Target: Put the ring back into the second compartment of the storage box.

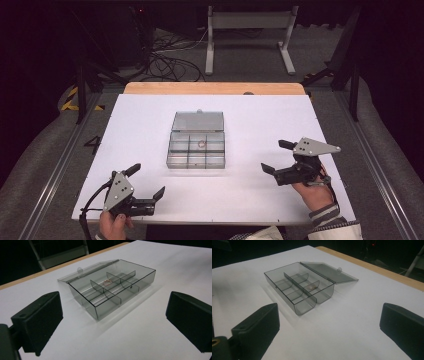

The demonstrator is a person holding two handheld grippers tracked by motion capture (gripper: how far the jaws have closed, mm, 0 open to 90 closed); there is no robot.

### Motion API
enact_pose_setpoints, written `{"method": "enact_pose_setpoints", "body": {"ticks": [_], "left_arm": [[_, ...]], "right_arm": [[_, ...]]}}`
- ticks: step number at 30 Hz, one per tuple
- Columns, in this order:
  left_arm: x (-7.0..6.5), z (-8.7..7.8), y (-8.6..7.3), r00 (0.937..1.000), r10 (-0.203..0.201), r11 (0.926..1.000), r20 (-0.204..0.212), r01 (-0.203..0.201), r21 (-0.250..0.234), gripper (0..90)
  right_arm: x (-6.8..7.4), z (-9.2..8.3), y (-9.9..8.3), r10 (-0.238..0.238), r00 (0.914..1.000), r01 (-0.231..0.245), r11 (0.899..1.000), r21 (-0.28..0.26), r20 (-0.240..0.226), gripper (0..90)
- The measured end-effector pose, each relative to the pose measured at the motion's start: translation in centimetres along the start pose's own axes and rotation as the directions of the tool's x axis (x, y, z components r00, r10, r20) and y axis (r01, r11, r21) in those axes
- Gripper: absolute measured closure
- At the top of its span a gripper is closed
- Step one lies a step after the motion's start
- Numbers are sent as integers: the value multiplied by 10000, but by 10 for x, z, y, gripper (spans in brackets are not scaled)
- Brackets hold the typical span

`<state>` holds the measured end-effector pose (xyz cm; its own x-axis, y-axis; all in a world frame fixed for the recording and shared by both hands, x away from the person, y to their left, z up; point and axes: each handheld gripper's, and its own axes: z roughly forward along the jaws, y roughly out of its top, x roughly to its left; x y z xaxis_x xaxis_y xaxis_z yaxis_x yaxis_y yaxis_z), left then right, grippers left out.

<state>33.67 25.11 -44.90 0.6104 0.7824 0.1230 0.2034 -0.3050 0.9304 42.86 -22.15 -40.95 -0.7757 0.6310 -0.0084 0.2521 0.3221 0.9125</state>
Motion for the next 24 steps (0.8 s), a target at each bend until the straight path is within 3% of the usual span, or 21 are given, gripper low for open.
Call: {"method": "enact_pose_setpoints", "body": {"ticks": [13, 24], "left_arm": [[-1, 0, 0, 10000, -34, 10000, 21, 34, 19, 13], [0, 1, 0, 10000, -21, 10000, 9, 21, 28, 13]], "right_arm": [[-12, -18, -31, 422, 9987, -435, 9980, 466, 276, 4], [-11, -19, -53, 273, 9991, -301, 9959, 856, 339, 1]]}}
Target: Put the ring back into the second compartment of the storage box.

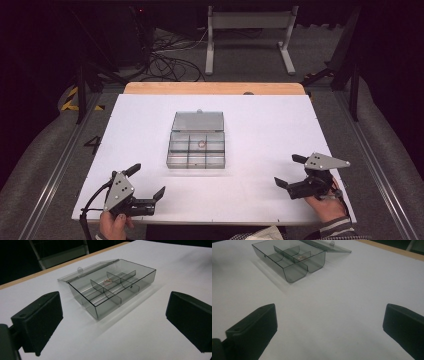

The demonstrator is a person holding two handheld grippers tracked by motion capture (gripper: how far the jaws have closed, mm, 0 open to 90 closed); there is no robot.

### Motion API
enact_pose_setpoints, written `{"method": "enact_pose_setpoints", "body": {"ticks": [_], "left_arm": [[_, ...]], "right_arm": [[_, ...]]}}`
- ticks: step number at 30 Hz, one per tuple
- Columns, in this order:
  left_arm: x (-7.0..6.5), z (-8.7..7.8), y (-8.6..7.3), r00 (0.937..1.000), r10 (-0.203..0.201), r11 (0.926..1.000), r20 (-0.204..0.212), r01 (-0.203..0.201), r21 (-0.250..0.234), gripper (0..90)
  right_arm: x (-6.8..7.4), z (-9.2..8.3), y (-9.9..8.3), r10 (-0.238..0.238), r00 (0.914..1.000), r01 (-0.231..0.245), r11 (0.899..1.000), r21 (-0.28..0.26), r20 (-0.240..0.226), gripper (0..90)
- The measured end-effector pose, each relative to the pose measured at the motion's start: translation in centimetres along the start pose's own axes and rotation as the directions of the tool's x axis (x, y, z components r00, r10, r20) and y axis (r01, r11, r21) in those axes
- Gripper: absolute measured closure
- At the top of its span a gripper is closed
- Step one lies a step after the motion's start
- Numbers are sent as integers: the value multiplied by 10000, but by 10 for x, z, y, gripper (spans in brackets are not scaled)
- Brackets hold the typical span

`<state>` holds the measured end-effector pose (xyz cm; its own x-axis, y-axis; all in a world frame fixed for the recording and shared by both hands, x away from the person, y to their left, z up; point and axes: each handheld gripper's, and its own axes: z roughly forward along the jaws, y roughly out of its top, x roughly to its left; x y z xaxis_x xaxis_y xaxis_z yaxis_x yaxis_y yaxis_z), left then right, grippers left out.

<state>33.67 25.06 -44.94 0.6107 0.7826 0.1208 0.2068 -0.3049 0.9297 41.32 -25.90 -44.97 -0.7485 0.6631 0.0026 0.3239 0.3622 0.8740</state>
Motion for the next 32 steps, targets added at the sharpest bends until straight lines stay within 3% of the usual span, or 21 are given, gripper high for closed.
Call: {"method": "enact_pose_setpoints", "body": {"ticks": [11, 18, 23, 32], "left_arm": [[0, 0, 0, 10000, 4, 10000, 24, -4, -9, 13], [1, 0, 0, 9999, 111, 9999, 31, -111, 32, 13], [2, 0, 0, 9999, -28, 10000, 112, 28, 29, 13], [2, 1, 0, 9999, -1, 10000, 117, 1, 35, 13]], "right_arm": [[2, 7, -22, 113, 9991, -114, 9999, -22, -407, 2], [5, 9, -20, -35, 9987, 35, 10000, -16, -514, 2], [4, 9, -19, 92, 9976, -85, 9999, 94, -693, 2], [5, 8, -19, -71, 9979, 79, 9999, 113, -648, 2]]}}
